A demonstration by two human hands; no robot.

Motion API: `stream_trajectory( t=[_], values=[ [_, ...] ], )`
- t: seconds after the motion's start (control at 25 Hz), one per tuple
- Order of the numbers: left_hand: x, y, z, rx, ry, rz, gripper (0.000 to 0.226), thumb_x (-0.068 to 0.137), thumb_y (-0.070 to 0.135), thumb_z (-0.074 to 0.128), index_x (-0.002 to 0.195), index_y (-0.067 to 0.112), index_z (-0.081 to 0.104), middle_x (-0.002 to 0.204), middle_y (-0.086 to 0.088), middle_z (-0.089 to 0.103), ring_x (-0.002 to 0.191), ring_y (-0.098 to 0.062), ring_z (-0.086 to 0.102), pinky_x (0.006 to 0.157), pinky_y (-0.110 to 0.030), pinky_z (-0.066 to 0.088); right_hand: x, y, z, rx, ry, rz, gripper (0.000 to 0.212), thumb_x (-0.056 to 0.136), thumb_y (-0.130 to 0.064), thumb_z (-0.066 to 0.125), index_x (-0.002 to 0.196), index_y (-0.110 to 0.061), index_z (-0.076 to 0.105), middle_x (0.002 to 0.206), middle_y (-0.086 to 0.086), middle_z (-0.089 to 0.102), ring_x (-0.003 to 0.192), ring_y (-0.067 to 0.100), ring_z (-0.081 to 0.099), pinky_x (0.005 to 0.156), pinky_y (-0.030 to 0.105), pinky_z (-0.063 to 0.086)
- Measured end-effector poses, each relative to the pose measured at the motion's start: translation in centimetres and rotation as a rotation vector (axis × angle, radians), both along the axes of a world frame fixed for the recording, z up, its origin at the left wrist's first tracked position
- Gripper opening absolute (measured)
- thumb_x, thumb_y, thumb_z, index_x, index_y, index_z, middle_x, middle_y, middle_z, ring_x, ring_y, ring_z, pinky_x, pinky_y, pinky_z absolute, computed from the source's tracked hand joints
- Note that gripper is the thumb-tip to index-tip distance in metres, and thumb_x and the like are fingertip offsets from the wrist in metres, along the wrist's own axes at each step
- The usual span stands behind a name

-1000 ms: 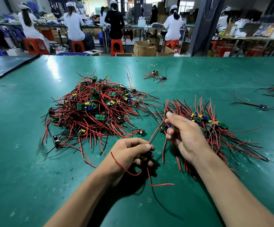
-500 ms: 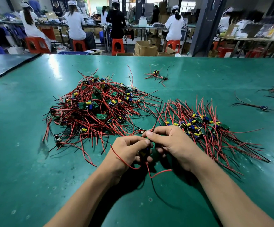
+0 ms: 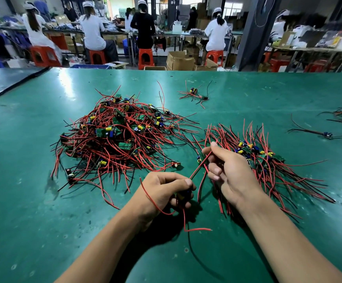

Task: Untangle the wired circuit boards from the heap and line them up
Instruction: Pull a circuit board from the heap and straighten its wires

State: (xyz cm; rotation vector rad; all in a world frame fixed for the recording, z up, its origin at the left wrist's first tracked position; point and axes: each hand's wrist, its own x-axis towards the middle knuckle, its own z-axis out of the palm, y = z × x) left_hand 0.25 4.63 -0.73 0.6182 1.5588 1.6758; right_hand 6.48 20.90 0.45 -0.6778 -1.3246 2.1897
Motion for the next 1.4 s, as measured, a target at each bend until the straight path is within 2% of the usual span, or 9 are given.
stream_trajectory(
  t=[0.2, 0.36, 0.56, 0.68, 0.88, 0.96, 1.12, 1.24, 1.4],
  values=[
    [0.0, 0.0, -0.2, 0.020, -0.026, 0.023, 0.010, 0.082, 0.010, 0.073, 0.072, 0.010, 0.076, 0.064, -0.008, 0.066, 0.052, -0.019, 0.064, 0.052, -0.024, 0.050, 0.2, 0.2, 0.8, -0.294, 0.050, 0.060, 0.043, 0.099, -0.024, 0.054, 0.060, -0.010, 0.063, 0.055, -0.003, 0.043, 0.031, 0.003, 0.027, 0.029, 0.016, 0.022],
    [-0.2, 0.0, -0.4, 0.097, -0.140, 0.154, 0.008, 0.079, 0.016, 0.070, 0.073, 0.013, 0.076, 0.067, -0.015, 0.067, 0.049, -0.021, 0.063, 0.047, -0.023, 0.051, 0.3, 0.2, 0.1, -0.041, -0.010, 0.120, 0.036, 0.093, -0.040, 0.062, 0.084, -0.007, 0.070, 0.060, -0.005, 0.050, 0.040, 0.005, 0.034, 0.035, 0.017, 0.028],
    [-0.9, 0.2, -0.5, 0.169, -0.227, 0.281, 0.021, 0.069, 0.021, 0.072, 0.082, 0.008, 0.062, 0.063, -0.010, 0.066, 0.048, -0.015, 0.062, 0.044, -0.020, 0.051, 0.8, -1.3, -0.9, 0.336, -0.169, 0.470, 0.040, 0.066, -0.048, 0.082, 0.093, -0.019, 0.077, 0.081, -0.005, 0.067, 0.061, 0.008, 0.054, 0.055, 0.021, 0.041],
    [-1.0, 0.1, -0.4, 0.181, -0.244, 0.280, 0.030, 0.065, 0.025, 0.075, 0.080, 0.010, 0.054, 0.057, -0.004, 0.059, 0.040, -0.011, 0.052, 0.038, -0.017, 0.043, 1.0, -1.8, -1.0, 0.375, -0.136, 0.578, 0.035, 0.075, -0.037, 0.082, 0.105, -0.019, 0.077, 0.096, 0.000, 0.070, 0.085, 0.013, 0.058, 0.068, 0.028, 0.039],
    [-1.3, -0.1, 0.0, 0.120, -0.217, 0.166, 0.037, 0.065, 0.030, 0.070, 0.086, 0.005, 0.054, 0.053, -0.001, 0.059, 0.034, -0.009, 0.048, 0.033, -0.016, 0.039, 1.0, -2.1, -1.0, 0.334, -0.097, 0.635, 0.034, 0.079, -0.030, 0.081, 0.110, -0.018, 0.075, 0.103, 0.006, 0.073, 0.094, 0.021, 0.061, 0.079, 0.037, 0.039],
    [-1.4, -0.2, 0.2, 0.093, -0.209, 0.145, 0.038, 0.066, 0.031, 0.069, 0.090, 0.004, 0.057, 0.053, -0.001, 0.061, 0.031, -0.008, 0.047, 0.032, -0.015, 0.037, 1.2, -2.4, -0.8, 0.359, -0.057, 0.713, 0.031, 0.080, -0.025, 0.082, 0.109, -0.016, 0.075, 0.104, 0.010, 0.074, 0.091, 0.021, 0.064, 0.080, 0.030, 0.046],
    [-1.2, -0.6, 0.3, 0.160, -0.340, 0.077, 0.040, 0.081, 0.035, 0.066, 0.107, 0.005, 0.063, 0.072, -0.001, 0.069, 0.044, -0.011, 0.057, 0.045, -0.018, 0.049, 0.9, -2.7, -0.4, 0.356, 0.003, 0.502, 0.020, 0.075, -0.021, 0.086, 0.093, -0.018, 0.077, 0.085, 0.006, 0.075, 0.069, 0.012, 0.067, 0.066, 0.023, 0.055],
    [-1.1, -0.6, 0.2, 0.215, -0.423, 0.090, 0.039, 0.080, 0.024, 0.065, 0.116, 0.008, 0.066, 0.103, -0.008, 0.074, 0.067, -0.019, 0.070, 0.060, -0.025, 0.057, 0.6, -2.2, -0.2, 0.312, 0.098, 0.251, 0.020, 0.069, -0.027, 0.088, 0.084, -0.021, 0.077, 0.063, -0.003, 0.063, 0.048, 0.006, 0.046, 0.047, 0.017, 0.038],
    [-0.5, -0.5, 0.3, 0.249, -0.357, 0.058, 0.036, 0.076, 0.021, 0.070, 0.111, 0.013, 0.072, 0.109, -0.008, 0.073, 0.087, -0.020, 0.071, 0.068, -0.026, 0.056, 0.6, -2.3, -0.2, 0.617, 0.047, 0.094, 0.021, 0.073, -0.022, 0.087, 0.084, -0.024, 0.069, 0.071, -0.002, 0.069, 0.063, 0.008, 0.061, 0.060, 0.015, 0.048]
  ],
)
